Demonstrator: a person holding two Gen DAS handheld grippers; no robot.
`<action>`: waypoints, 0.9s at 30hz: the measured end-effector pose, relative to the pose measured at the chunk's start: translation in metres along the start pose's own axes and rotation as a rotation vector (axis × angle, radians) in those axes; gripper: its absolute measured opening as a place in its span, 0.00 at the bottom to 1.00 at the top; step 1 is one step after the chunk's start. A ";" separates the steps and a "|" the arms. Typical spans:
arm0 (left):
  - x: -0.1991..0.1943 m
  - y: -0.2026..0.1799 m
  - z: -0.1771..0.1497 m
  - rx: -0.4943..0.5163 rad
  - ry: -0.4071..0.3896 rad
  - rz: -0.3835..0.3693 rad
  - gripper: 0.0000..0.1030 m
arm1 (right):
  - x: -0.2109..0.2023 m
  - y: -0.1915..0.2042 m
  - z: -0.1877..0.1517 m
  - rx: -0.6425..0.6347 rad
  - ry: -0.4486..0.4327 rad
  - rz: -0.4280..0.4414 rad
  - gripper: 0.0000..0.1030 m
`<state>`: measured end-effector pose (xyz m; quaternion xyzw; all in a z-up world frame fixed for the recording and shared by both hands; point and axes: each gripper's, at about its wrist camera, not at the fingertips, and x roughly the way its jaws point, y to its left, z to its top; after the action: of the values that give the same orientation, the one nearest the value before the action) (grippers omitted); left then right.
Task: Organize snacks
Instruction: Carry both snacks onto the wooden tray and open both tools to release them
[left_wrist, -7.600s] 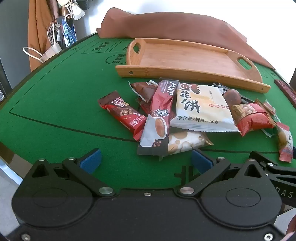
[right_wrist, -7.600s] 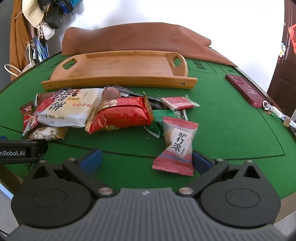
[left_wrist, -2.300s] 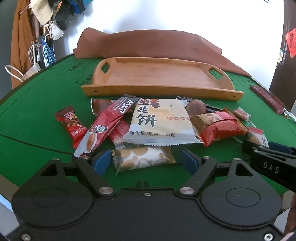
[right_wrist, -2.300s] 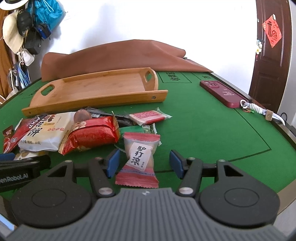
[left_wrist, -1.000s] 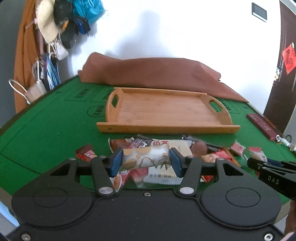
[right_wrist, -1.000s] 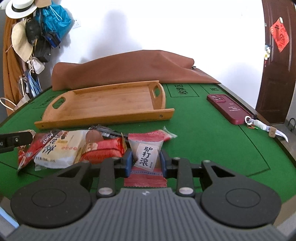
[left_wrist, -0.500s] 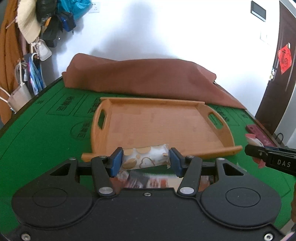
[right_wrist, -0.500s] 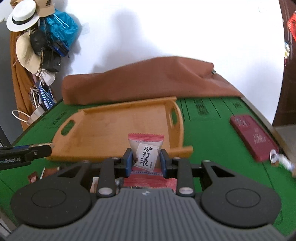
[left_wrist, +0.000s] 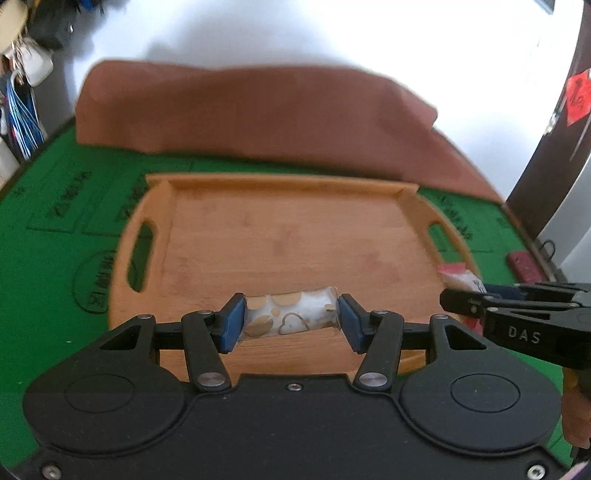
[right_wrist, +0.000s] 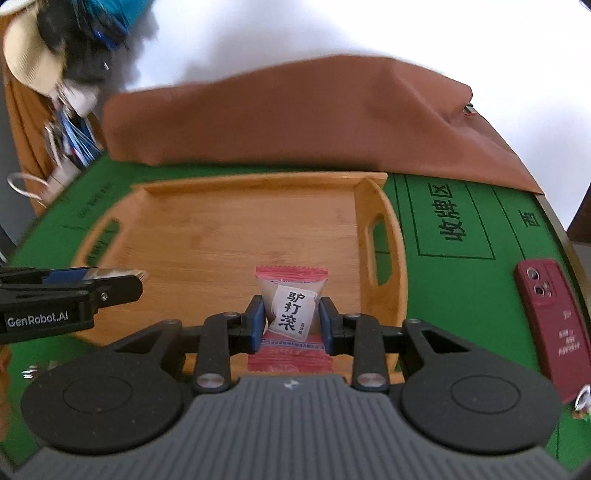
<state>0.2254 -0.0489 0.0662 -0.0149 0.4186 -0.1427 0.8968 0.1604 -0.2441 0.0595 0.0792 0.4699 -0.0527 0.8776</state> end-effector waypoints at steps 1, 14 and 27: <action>0.009 0.000 0.001 -0.006 0.021 0.001 0.51 | 0.008 0.001 0.001 -0.007 0.018 -0.010 0.35; 0.057 -0.007 -0.006 0.022 0.082 0.044 0.51 | 0.045 0.003 -0.003 -0.067 0.061 -0.016 0.35; 0.059 -0.015 -0.006 0.072 0.059 0.077 0.65 | 0.043 0.000 -0.006 -0.058 0.039 0.002 0.57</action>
<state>0.2530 -0.0789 0.0210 0.0378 0.4395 -0.1236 0.8889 0.1794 -0.2443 0.0206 0.0553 0.4881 -0.0366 0.8702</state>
